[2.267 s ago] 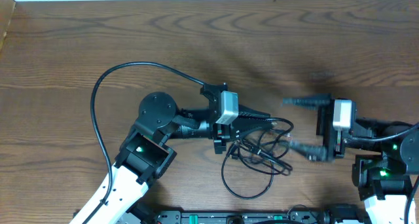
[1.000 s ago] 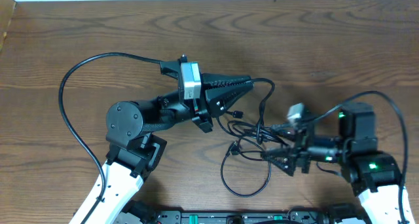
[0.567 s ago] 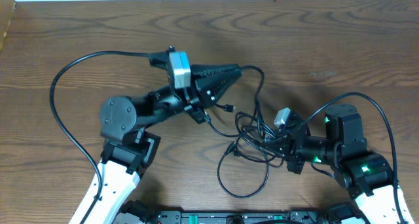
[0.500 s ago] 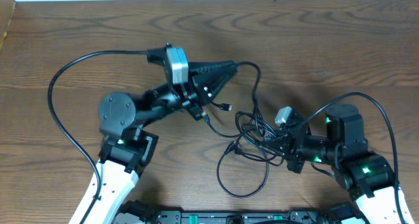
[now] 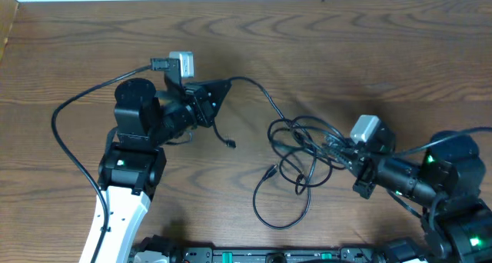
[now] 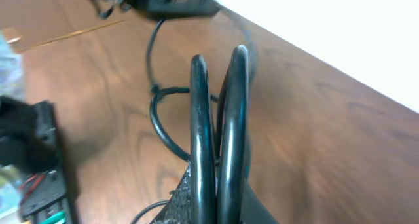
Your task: Untangle cables
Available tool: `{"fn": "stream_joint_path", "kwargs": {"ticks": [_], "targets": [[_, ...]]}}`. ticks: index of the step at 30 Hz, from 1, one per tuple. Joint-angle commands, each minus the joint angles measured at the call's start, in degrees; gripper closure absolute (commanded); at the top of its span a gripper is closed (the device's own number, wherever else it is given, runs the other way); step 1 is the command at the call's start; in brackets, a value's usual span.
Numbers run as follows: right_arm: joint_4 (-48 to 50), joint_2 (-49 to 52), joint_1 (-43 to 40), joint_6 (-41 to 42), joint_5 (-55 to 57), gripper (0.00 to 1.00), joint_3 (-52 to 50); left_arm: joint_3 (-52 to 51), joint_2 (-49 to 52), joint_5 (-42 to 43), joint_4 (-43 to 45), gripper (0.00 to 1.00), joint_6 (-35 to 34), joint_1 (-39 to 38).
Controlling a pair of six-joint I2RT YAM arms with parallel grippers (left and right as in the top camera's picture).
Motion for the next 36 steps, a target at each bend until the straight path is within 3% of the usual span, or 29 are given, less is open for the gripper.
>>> {"fn": "stream_joint_path", "kwargs": {"ticks": [1,7,8,9,10,14,18,22,25,36], "targets": [[0.6,0.0,0.3,1.2,6.3,0.99,2.1,0.8,-0.3,-1.1,-3.4,0.92,0.5,0.5],[7.8,-0.1,0.2,5.6,7.6,0.99,2.4,0.8,-0.3,-6.2,-16.5,0.90,3.3,0.5],[9.0,-0.1,0.2,5.9,7.6,0.99,2.4,0.8,-0.3,-7.9,-19.0,0.76,3.3,0.5],[10.2,-0.1,0.2,6.1,7.6,0.99,2.4,0.8,-0.3,-9.0,-21.0,0.32,3.3,0.5],[11.3,-0.1,0.2,6.1,7.6,0.99,2.4,0.8,-0.3,-9.7,-22.6,0.02,3.3,0.5],[13.1,-0.1,0.2,6.1,7.6,0.99,2.4,0.8,-0.3,-8.2,-25.0,0.02,3.3,0.5],[12.8,-0.1,0.2,6.1,7.6,0.99,2.4,0.8,-0.3,1.1,-22.9,0.02,4.0,0.5],[13.2,-0.1,0.2,6.9,7.6,0.99,2.4,0.8,-0.3,16.8,-20.4,0.02,18.1,-0.1],[14.1,-0.1,0.2,9.2,7.6,0.99,2.4,0.8,-0.3,21.4,-20.4,0.02,24.9,-1.3],[16.1,-0.1,0.2,11.5,0.3,0.99,2.4,0.8,-0.3,21.5,-19.9,0.02,50.8,-8.3]]}}
